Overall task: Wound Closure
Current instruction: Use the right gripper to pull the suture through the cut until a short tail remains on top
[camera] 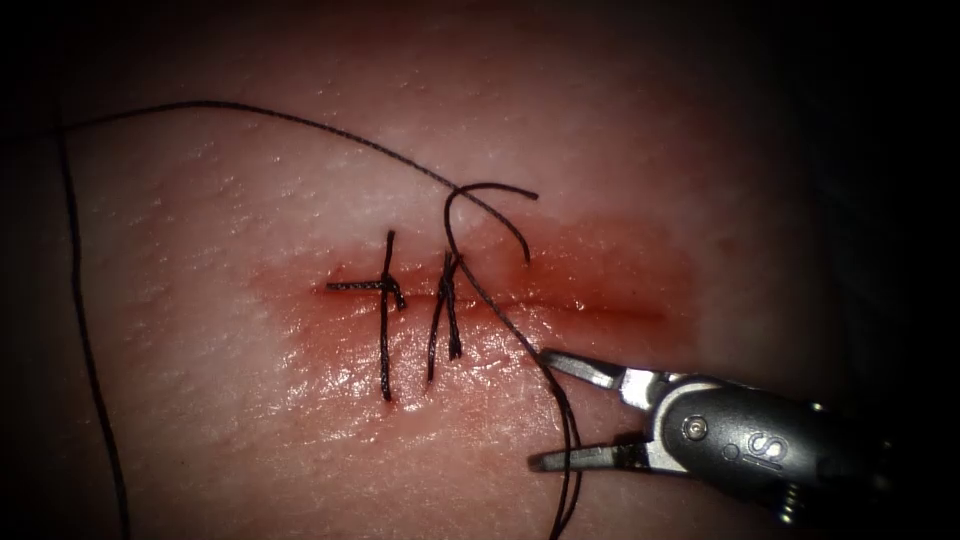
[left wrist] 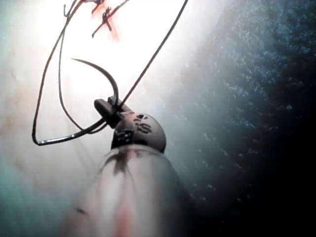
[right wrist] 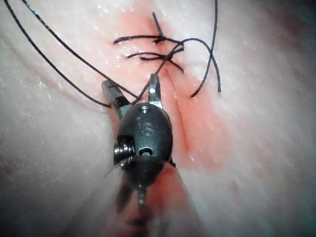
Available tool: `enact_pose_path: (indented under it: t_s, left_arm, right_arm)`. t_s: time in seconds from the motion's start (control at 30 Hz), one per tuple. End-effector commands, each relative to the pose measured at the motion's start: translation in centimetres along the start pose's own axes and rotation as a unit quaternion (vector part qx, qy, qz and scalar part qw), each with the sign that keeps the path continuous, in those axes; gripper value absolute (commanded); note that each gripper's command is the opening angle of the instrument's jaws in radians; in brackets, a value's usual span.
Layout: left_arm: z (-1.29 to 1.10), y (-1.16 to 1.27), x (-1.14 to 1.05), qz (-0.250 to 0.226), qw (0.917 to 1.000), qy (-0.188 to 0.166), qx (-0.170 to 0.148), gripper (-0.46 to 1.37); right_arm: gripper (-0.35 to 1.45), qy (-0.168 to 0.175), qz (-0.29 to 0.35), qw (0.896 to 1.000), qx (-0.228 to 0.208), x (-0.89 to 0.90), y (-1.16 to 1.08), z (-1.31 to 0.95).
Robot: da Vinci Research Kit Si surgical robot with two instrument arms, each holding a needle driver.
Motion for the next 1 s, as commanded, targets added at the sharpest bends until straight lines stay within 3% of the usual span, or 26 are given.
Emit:
enact_pose_path:
  t_s: [0.03,0.07,0.17,0.63,1.0]
  left_arm:
    - [0.00,0.00,0.00,0.000,1.0000,0.000,-0.002,-0.35]
    - [0.00,0.00,0.00,0.000,1.0000,0.000,-0.002,-0.35]
    - [0.00,0.00,0.00,0.000,1.0000,0.000,-0.002,-0.35]
    - [0.06,0.01,0.00,-0.003,1.0000,0.002,-0.002,-0.35]
    - [0.27,0.17,0.18,-0.001,0.9999,0.015,-0.006,-0.35]
  right_arm:
    - [0.32,0.000,0.000,1.000,0.001,0.00,0.00,-0.03]
    - [0.00,0.001,0.000,1.000,0.001,0.01,0.00,-0.04]
    - [-0.35,0.001,0.000,1.000,0.002,0.03,-0.01,-0.07]
    - [-0.35,0.008,-0.001,1.000,0.015,0.21,-0.20,-0.17]
    - [-0.35,-0.003,-0.005,0.996,0.090,0.52,-0.82,0.05]
